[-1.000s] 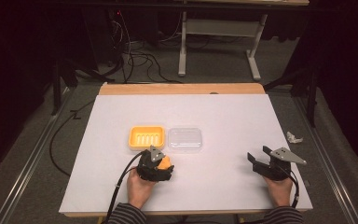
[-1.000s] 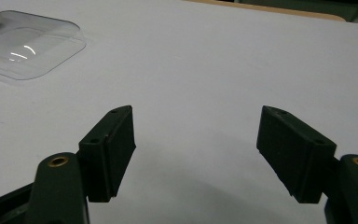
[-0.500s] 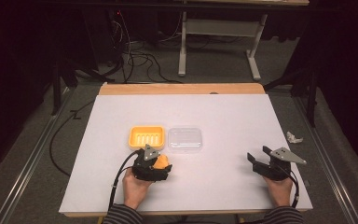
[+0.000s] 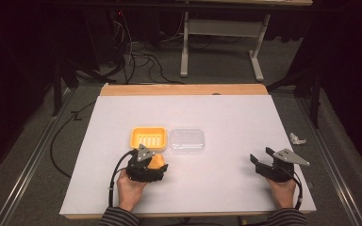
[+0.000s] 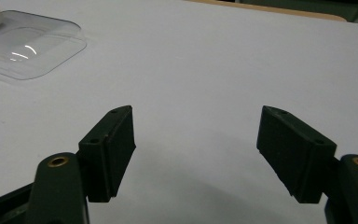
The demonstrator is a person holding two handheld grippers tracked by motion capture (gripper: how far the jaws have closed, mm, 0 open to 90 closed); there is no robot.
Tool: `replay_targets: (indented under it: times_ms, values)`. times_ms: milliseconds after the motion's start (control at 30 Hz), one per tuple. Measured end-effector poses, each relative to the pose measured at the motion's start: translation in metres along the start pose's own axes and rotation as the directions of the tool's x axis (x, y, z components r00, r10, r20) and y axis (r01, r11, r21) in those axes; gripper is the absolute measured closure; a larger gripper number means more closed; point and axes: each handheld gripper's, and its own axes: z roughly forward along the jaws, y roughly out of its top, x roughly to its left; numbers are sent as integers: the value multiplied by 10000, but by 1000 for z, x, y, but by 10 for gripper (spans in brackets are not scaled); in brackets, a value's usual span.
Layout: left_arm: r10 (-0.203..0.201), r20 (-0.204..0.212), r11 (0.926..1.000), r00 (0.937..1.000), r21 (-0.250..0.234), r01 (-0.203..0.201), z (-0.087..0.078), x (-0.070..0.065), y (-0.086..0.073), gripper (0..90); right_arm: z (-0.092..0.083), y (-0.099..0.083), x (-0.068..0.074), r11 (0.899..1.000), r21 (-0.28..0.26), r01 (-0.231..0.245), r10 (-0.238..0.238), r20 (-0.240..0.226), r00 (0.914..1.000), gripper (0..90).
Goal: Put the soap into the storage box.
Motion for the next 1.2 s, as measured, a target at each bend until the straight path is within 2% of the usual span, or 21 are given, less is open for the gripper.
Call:
replay_targets:
  times_ms: [100, 367, 467, 567, 700, 967, 1067, 1200]
  values:
    - [-94, 84, 10000, 9999, -18, 94, -2, 2, 0, 258, 0, 0, 0, 10000, -2, 4, -4, 2, 10000, 279]
    - [-254, -122, 9996, 9996, -139, 252, -8, 6, 1, 258, 0, 0, 0, 10000, 25, 7, -7, -30, 10000, 279]
    - [-165, -199, 9998, 9997, -108, 163, -10, 7, 3, 258, 0, 0, -1, 10000, 22, -39, 39, -6, 10000, 279]
    - [-166, -326, 9994, 9993, -297, 156, -16, 10, 5, 258, 0, 0, 0, 10000, 8, 8, -8, 14, 10000, 279]
    - [-375, -357, 9984, 9987, -437, 359, -21, 15, 6, 258, 0, 0, 0, 10000, 4, -35, 35, -1, 10000, 279]
    - [-340, -626, 9986, 9975, -419, 314, -25, 24, 12, 258, 0, 0, 0, 10000, -10, -43, 43, 24, 10000, 280]
    - [-577, -515, 9969, 9970, -574, 548, -27, 29, 14, 258, 0, 0, 0, 10000, 25, -79, 79, 25, 10000, 279]
    - [-567, -557, 9967, 9968, -617, 533, -28, 33, 18, 258, 0, 0, 0, 10000, -16, -13, 13, 23, 10000, 279]
